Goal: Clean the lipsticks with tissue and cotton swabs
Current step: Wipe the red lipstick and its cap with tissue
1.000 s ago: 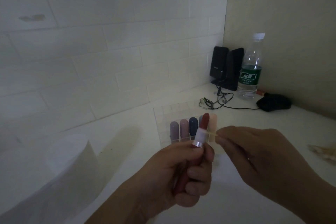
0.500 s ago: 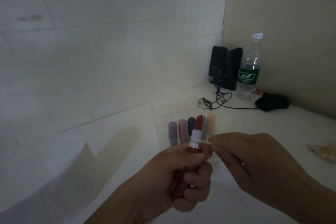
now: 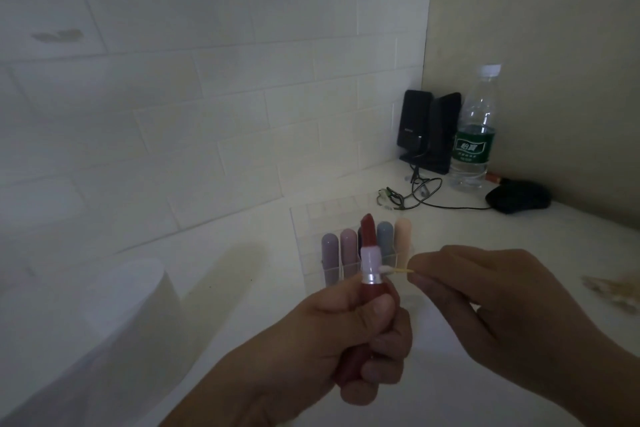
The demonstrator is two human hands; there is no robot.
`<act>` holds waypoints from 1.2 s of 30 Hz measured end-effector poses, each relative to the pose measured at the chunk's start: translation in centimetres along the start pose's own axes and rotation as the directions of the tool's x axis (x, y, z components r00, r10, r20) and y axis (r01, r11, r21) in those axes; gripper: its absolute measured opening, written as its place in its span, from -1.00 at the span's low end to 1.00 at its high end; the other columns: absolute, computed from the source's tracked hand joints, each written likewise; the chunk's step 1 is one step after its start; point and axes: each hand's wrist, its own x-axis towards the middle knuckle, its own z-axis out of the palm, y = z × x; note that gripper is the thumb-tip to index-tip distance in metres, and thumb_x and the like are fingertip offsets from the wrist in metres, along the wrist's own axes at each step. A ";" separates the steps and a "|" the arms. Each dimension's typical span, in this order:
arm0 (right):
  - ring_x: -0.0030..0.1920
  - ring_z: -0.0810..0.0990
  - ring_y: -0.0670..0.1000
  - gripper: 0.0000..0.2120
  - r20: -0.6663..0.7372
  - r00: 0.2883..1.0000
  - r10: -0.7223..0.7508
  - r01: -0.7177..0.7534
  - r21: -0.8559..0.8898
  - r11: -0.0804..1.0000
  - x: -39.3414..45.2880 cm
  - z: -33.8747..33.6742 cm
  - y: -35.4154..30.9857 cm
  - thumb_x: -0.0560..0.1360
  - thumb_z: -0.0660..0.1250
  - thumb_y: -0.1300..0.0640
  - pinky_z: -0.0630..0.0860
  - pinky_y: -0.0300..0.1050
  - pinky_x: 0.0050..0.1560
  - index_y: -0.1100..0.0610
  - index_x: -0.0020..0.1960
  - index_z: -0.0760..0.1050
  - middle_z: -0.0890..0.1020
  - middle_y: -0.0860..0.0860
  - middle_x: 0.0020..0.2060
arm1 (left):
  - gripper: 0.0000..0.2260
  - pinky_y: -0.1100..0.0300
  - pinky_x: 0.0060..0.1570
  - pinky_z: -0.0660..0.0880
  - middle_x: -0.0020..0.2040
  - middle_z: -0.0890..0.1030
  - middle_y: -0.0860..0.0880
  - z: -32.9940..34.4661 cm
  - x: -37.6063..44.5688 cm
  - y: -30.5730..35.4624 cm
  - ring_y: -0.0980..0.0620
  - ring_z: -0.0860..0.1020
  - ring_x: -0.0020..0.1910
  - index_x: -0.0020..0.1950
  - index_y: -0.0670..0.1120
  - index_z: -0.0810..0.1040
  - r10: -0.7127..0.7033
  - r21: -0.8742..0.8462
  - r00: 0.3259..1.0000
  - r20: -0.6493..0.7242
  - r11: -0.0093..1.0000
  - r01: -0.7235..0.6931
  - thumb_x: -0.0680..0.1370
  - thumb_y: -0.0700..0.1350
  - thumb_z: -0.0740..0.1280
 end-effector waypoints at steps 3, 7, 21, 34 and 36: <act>-0.52 0.49 -0.05 -0.72 -0.033 0.999 0.025 -0.024 0.012 1.000 0.0 0.1 0.1 0.58 0.10 0.00 0.45 -0.25 -0.52 0.06 -0.09 0.55 0.57 -0.06 -0.39 | -0.81 0.35 -0.48 0.22 -0.29 0.39 0.01 -0.4 0.1 0.0 0.08 0.32 -0.38 -0.10 -0.01 0.46 0.003 -0.022 1.000 0.013 1.000 -0.003 0.50 0.04 0.41; -0.52 0.52 -0.04 -0.64 -0.060 0.997 0.050 -0.050 -0.003 0.999 -0.1 0.5 0.2 0.62 0.03 -0.04 0.49 -0.20 -0.54 0.07 -0.07 0.55 0.60 -0.04 -0.39 | -0.87 0.37 -0.48 0.23 -0.28 0.40 0.00 -0.5 0.1 0.2 0.09 0.29 -0.37 0.00 -0.04 0.52 -0.016 -0.073 0.998 0.058 0.997 0.020 0.58 0.00 0.28; -0.53 0.49 -0.05 -0.68 -0.045 0.999 -0.007 0.009 0.036 0.999 0.1 0.5 -0.3 0.61 0.05 -0.01 0.41 -0.30 -0.51 0.07 -0.08 0.53 0.59 -0.05 -0.41 | -0.81 0.31 -0.49 0.11 -0.30 0.20 -0.02 0.1 0.0 0.4 0.06 0.20 -0.35 -0.12 -0.05 0.39 -0.074 -0.144 0.975 0.210 0.984 0.106 0.58 0.05 0.24; -0.52 0.46 -0.06 -0.81 0.030 0.999 -0.025 0.022 0.077 0.997 0.2 0.2 -0.8 0.58 0.13 0.04 0.34 -0.31 -0.49 0.03 0.00 0.51 0.59 -0.07 -0.36 | -0.81 0.33 -0.51 0.14 -0.35 0.19 0.00 0.7 0.2 0.6 0.04 0.14 -0.39 -0.22 -0.05 0.26 -0.040 -0.181 0.975 0.220 0.980 0.081 0.53 -0.03 0.20; -0.51 0.45 -0.06 -0.81 0.036 0.999 -0.028 0.025 0.078 0.997 0.2 0.2 -0.8 0.58 0.11 0.04 0.31 -0.32 -0.47 0.01 0.00 0.50 0.57 -0.09 -0.36 | -0.84 0.32 -0.52 0.14 -0.36 0.19 -0.01 0.7 0.2 0.6 0.04 0.14 -0.39 -0.22 -0.06 0.30 -0.040 -0.195 0.973 0.228 0.977 0.086 0.52 -0.04 0.18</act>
